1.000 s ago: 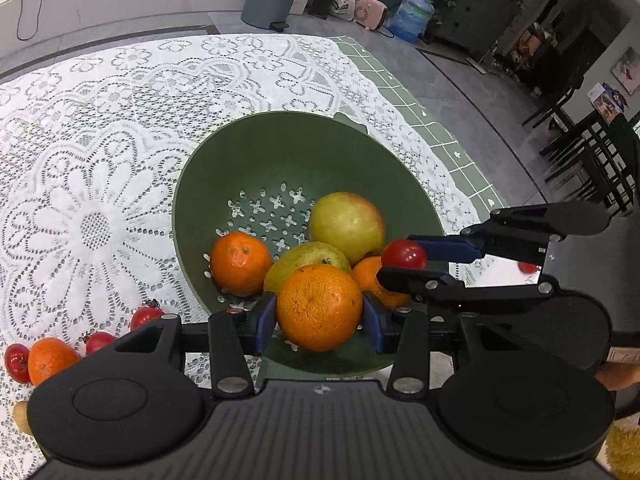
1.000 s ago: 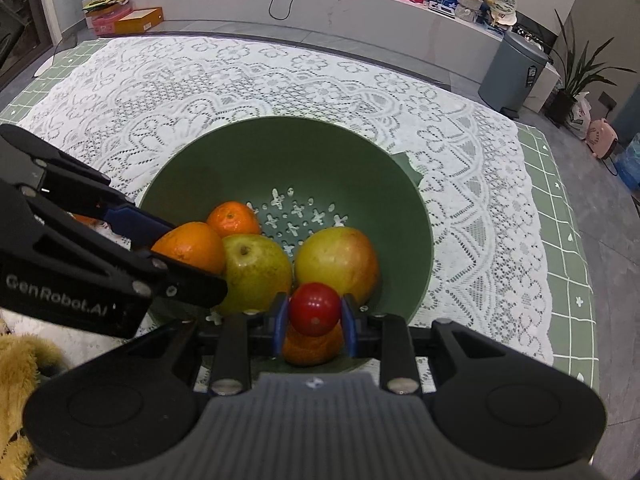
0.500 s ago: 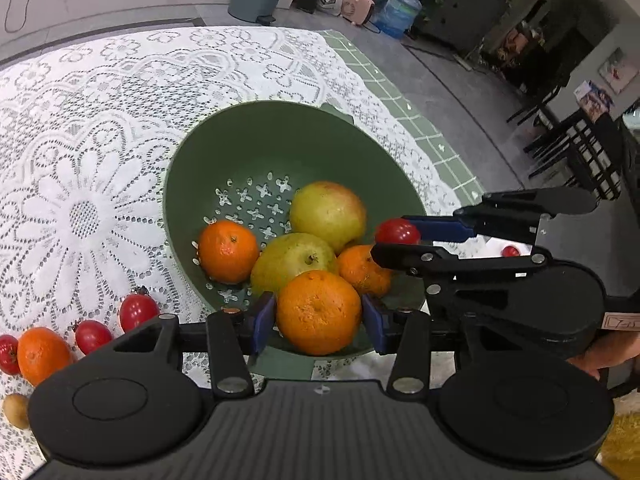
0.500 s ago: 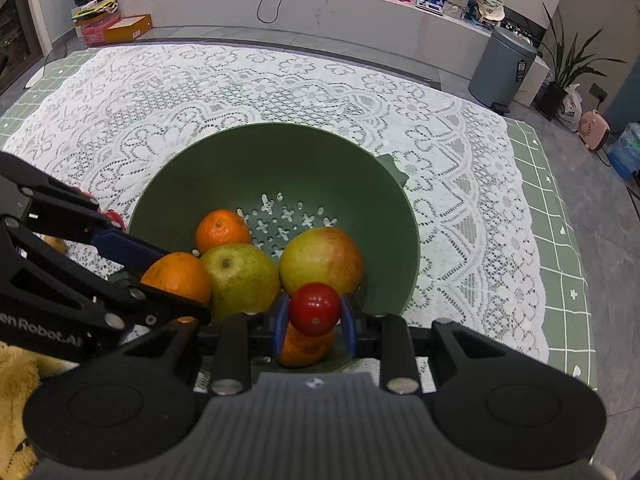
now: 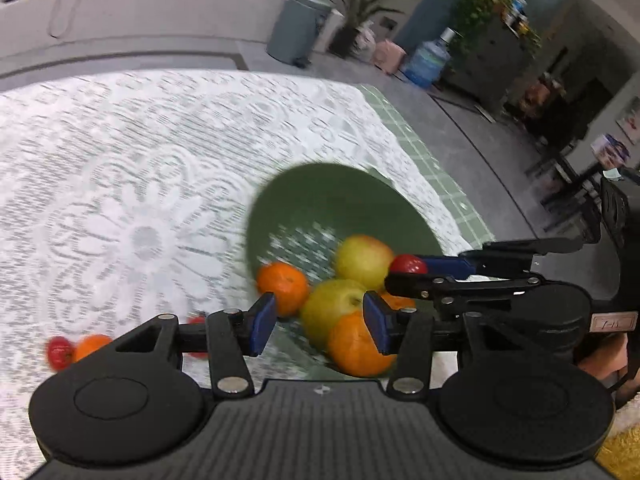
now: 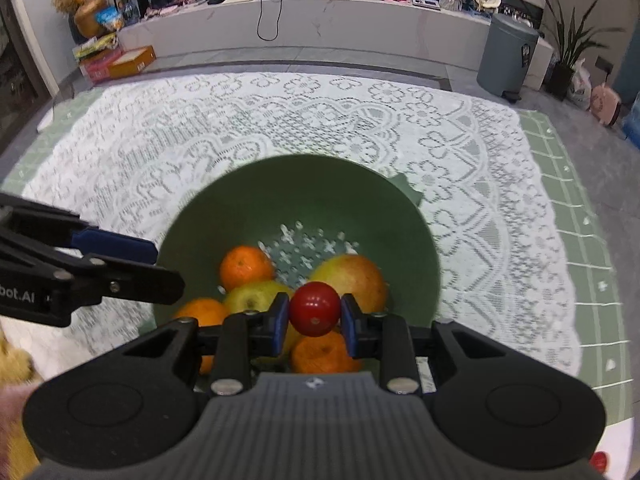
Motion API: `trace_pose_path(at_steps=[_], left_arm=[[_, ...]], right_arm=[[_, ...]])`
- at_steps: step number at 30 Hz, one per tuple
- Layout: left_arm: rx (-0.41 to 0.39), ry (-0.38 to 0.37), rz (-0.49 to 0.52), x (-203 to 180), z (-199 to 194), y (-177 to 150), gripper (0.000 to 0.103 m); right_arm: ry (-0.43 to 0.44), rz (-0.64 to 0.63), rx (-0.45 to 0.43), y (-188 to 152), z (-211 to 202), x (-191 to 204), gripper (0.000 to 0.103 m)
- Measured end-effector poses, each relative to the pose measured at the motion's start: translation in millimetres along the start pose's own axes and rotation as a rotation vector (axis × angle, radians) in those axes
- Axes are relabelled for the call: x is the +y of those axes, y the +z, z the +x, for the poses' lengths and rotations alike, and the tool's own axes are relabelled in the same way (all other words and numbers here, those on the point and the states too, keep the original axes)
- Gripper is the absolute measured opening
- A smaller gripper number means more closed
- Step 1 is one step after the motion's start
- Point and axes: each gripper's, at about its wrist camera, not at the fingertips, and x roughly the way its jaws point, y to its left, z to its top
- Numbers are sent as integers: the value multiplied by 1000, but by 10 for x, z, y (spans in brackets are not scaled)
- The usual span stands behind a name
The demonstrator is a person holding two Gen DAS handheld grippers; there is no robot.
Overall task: Organize fruits
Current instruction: 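Lower the tomato and orange into the colander and open both grippers, then withdraw both grippers from the colander back toward the remaining fruit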
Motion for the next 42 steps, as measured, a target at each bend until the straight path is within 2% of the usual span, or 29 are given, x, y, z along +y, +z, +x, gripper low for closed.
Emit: trace_pose_path(at_steps=[5,10,20,28,30,34,38,42], left_arm=[[-45,87,-17,114,-108,25,56],[-52,153,-14,216,-145,26,56],[-43,204,-33,414,-177,-42,56],[-41,206,-48,490,-252,-77,56],[-43,206,-50,504,-273,-89,56],[-45,210,-45,518,-313,-111,56],[-54,217,-40,552,-397,-156,58],[-57,215,-45,585,-450,-193,58]], right_arm=[[49,63,4,152,156,23,24],[48,90,37,303,428,81,24],[0,73,132,418,891,136,25],[-11,78,147,435,895,147,25],[-11,76,147,434,867,158,28],[0,91,127,417,741,166,40],[25,132,85,337,474,151,45],[78,234,86,183,226,93,47]])
